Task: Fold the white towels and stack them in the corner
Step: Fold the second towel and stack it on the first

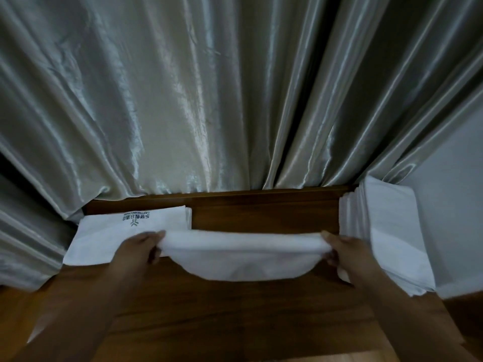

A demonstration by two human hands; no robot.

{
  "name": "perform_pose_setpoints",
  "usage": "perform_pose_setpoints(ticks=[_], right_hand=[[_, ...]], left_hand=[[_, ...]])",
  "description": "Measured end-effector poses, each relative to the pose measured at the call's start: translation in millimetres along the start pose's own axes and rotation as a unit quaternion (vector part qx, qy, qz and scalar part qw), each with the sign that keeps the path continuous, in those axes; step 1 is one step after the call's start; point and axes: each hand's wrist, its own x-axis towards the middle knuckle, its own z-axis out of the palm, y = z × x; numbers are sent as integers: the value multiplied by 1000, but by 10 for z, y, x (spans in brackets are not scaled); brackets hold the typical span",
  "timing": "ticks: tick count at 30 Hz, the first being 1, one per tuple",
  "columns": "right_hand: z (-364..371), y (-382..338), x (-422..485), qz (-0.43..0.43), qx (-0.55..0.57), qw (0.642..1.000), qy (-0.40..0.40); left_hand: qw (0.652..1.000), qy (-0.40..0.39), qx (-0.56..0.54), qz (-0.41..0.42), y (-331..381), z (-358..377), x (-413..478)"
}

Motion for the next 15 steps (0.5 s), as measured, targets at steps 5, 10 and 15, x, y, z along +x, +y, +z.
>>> perform_pose_setpoints(ticks=[5, 10, 15], right_hand=[[-126, -768, 327, -26, 151, 988, 17], [-165, -1207, 466, -51, 217, 975, 5], [-322, -1042, 307, -69, 230, 970, -22]], left_hand=[[993, 1, -112, 45, 795, -35, 387], [986, 16, -140, 92, 1279, -37, 519], [981, 2, -145, 133, 1207, -80, 239]])
